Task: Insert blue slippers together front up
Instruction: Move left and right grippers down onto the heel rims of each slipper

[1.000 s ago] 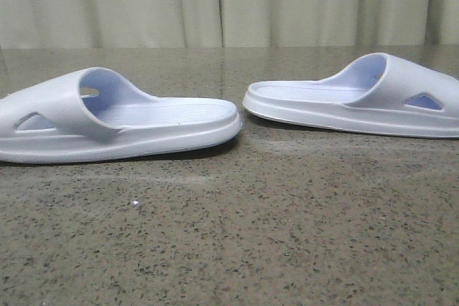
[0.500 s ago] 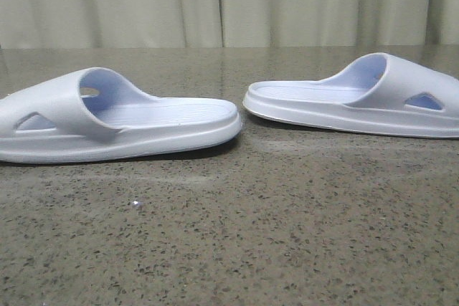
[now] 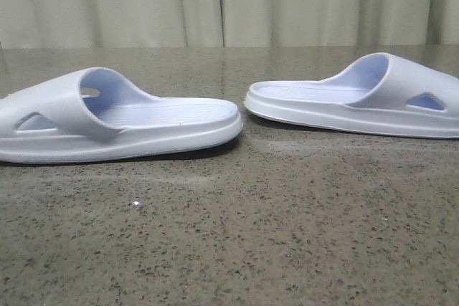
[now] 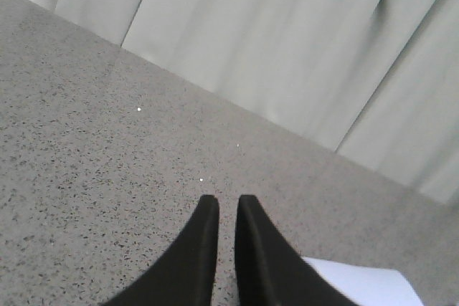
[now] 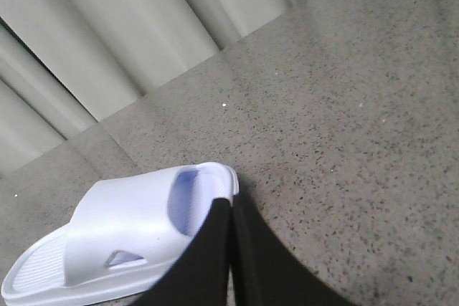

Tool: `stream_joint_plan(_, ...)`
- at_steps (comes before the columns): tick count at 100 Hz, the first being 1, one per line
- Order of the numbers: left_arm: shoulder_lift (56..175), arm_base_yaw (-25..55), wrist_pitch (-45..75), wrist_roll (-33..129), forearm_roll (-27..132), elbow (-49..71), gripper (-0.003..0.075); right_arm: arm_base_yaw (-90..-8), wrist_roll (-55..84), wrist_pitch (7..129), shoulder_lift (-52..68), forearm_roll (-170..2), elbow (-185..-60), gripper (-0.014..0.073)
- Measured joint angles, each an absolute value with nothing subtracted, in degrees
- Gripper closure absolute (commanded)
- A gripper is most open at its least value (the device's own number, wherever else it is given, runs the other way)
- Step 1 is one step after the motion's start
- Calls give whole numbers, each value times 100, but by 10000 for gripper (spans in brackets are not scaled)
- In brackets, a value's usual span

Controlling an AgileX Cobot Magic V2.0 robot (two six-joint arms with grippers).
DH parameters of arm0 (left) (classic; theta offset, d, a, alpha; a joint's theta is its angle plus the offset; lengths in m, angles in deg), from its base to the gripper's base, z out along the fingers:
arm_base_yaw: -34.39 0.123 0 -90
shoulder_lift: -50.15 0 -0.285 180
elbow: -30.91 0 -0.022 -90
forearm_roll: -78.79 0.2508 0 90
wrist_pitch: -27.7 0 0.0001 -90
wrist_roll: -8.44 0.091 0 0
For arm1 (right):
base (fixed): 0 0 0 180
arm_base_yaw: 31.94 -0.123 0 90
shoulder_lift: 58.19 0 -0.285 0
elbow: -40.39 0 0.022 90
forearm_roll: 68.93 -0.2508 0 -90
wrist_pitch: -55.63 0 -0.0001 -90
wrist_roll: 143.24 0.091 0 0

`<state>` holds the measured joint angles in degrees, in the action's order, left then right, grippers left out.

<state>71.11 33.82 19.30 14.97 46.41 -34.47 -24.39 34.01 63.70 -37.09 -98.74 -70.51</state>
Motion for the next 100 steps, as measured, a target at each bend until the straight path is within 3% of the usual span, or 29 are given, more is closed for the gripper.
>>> stream_joint_plan(44,10182,3382,-519,1840,5791,-1074,703,-2439,3401,7845,-1206,-9398,-8953,666)
stream_joint_plan(68,10989,3382,-1113,2781,5121,-595,703,-2439,2986,8550,-386,-9365,-9633,490)
stream_joint_plan(100,11677,3382,-1331,3594,4721,-308,703,-2425,2292,9460,849,-9586,-10488,452)
